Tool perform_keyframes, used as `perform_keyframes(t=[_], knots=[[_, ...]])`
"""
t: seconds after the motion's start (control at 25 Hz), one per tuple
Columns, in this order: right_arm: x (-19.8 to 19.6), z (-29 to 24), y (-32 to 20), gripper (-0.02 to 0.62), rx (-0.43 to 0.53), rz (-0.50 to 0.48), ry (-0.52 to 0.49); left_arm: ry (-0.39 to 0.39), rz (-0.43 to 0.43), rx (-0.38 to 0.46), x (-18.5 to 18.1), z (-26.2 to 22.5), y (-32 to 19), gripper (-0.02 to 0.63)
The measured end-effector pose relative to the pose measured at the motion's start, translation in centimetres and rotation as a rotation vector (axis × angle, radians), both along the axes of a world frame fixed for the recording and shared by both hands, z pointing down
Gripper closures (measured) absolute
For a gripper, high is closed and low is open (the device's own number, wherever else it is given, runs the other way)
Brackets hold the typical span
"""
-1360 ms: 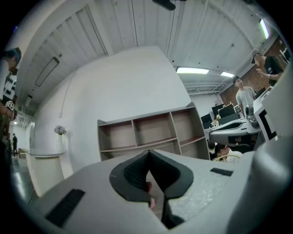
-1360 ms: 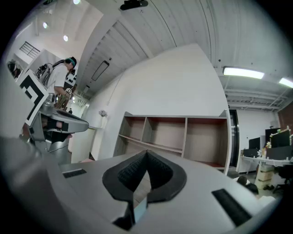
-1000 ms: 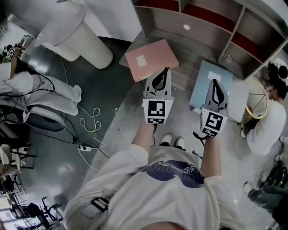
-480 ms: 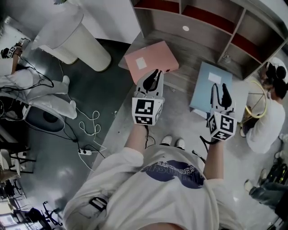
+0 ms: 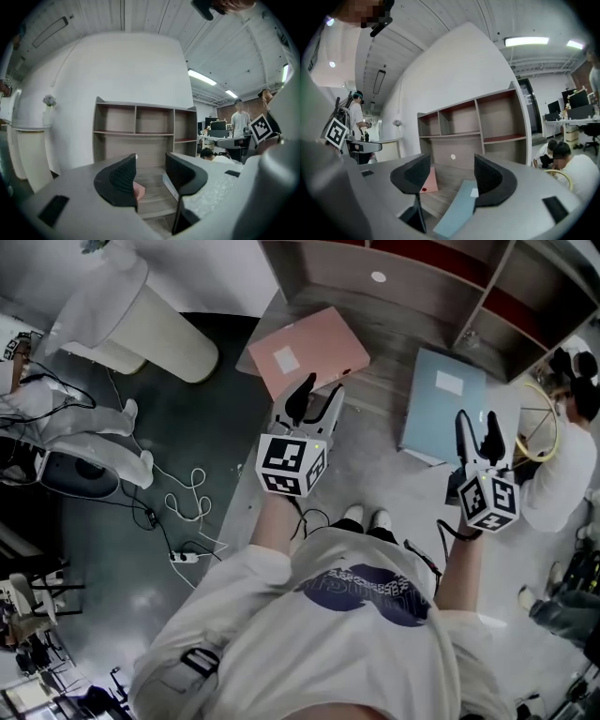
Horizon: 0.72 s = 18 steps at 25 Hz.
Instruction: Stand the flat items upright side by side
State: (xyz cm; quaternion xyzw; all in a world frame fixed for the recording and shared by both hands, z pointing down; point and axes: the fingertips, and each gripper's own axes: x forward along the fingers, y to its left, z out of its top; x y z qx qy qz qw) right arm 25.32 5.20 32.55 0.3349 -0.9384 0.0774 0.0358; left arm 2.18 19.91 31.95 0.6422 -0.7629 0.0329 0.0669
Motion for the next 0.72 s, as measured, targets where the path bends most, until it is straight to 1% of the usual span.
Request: perform_keyframes(t=[0.24,0.36,0.44,0.6,0.72], knots=[[3.0,2.1,-1.3,0.322,-0.101,0.05,-0.008,0.04,0.069,-0.064,0.6,3.2,-1.1,0.419],[5.5,4.2,-2.0,0.321,-0.136,0.075,0.039,0.005,0.111,-0.142,1.8,5.5,-1.5,0.419],[7.2,5.7,-2.8,0.319,-0.171,0.089,0.059,0.007,0.129,-0.178,2.6,6.9,-1.9,0.419],[10.3,9.1,-5.0,0.316,-0.253,0.105,0.08,0.044,0.113,-0.224,3.6,9.1,-2.9,0.419],[12.1,12.2,-6.4,0.311,-0.326,0.087,0.12,0.06,0.09,-0.265,4.4,10.7,-3.7,0.419]])
